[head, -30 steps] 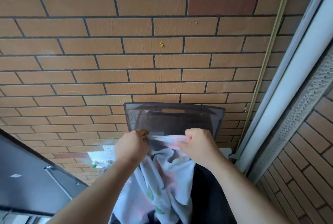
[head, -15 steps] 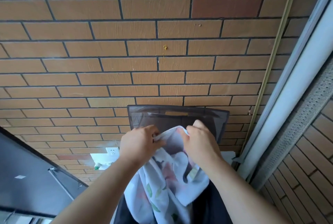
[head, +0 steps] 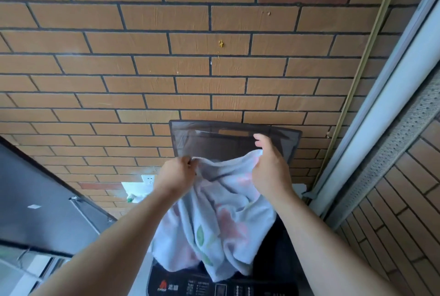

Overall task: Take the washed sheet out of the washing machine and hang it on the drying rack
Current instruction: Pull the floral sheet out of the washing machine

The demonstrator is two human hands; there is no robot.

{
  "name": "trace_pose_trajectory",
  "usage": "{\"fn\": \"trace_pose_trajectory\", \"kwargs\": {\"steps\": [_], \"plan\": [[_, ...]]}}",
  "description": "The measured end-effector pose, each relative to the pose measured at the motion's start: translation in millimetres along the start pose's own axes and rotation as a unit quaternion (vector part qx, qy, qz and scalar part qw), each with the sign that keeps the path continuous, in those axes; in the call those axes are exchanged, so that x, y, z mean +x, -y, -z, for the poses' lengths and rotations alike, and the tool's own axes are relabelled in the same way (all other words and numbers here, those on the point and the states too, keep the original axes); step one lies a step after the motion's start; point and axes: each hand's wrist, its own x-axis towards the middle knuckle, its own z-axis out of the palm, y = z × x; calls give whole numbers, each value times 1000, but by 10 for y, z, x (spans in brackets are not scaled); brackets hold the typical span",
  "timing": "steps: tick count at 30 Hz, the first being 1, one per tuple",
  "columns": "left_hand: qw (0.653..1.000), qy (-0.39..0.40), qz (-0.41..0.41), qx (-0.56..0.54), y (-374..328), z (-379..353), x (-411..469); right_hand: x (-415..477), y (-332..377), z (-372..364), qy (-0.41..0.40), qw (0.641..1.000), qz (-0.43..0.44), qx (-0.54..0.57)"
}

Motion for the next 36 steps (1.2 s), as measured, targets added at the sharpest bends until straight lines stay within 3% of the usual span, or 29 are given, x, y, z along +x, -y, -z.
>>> {"fn": "trace_pose_trajectory", "kwargs": {"steps": [4,8,10,12,16,22,28,31,36], "plan": [[981,-163,-94,-46,-324,315,50,-42,82,42,55,995,82,28],[964,-165,-205,-42,-441,332,-9,-40,228,-9,76,986,144,34],[962,-155,-220,-51,-426,288,-36,-24,231,-69,107,985,137,2],[966,-152,-203,-54,-416,277,-52,1,210,-116,111,988,105,12],[981,-131,-128,-68,-379,226,-82,17,217,-158,37,995,70,67],[998,2,-49,32,-316,-91,-179,32,448,-78,-37,986,116,113],[986,134,36,94,-42,-214,-173,36,343,-4,-82,986,49,139],[989,123,32,81,6,-155,-99,16,233,-18,-72,990,-9,119],[999,-32,-32,-3,-223,182,14,57,45,86,18,996,-35,-76]]}}
